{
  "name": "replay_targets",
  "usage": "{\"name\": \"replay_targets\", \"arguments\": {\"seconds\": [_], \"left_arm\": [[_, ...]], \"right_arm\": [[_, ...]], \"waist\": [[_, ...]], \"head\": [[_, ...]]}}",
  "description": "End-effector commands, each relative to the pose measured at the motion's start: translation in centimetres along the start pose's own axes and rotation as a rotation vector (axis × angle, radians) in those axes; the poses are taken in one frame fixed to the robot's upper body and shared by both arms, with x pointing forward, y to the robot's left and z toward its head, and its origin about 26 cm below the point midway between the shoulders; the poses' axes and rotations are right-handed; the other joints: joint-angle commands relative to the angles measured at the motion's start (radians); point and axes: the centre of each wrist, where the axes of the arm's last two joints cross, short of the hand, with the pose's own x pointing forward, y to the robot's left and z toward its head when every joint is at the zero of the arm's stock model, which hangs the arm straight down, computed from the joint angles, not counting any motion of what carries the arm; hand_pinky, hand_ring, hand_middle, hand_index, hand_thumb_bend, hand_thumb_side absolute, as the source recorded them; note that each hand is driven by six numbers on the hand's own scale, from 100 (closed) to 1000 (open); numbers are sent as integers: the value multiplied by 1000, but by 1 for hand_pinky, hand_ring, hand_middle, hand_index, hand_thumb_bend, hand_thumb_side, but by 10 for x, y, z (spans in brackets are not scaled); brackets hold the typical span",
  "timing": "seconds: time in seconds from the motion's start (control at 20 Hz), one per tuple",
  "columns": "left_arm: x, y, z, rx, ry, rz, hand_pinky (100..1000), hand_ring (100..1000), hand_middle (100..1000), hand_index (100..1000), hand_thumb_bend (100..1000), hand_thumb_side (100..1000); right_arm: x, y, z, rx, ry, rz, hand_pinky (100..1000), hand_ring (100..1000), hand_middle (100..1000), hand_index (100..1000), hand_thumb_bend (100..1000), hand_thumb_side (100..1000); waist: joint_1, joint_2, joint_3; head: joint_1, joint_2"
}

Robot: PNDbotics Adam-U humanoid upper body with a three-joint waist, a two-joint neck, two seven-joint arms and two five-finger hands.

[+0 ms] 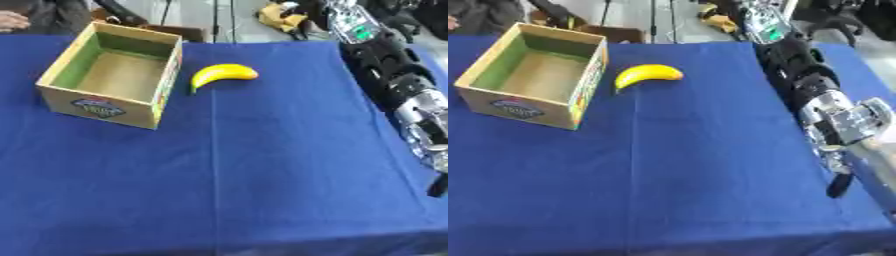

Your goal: Pick up objects on the table and place them in the box.

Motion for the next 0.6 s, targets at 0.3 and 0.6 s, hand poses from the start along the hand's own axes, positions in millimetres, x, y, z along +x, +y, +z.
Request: {"name": "replay_targets", "arguments": {"seconds": [0.3,0.6], "left_arm": [[11,-4,-8,-26,-47,6,587,555,510,591,383,885],[12,-6,-10,-30,-57,13,587,554,509,591,387,885]], "right_arm": [[15,-1,-10,12,-72,264,782,950,865,725,100,620],[14,17,-17,77,-102,375,844,1000,908,782,109,565]], "waist": [[2,-1,25],[-1,5,45]], "head": [[-35,-29],[-50,-44]]}}
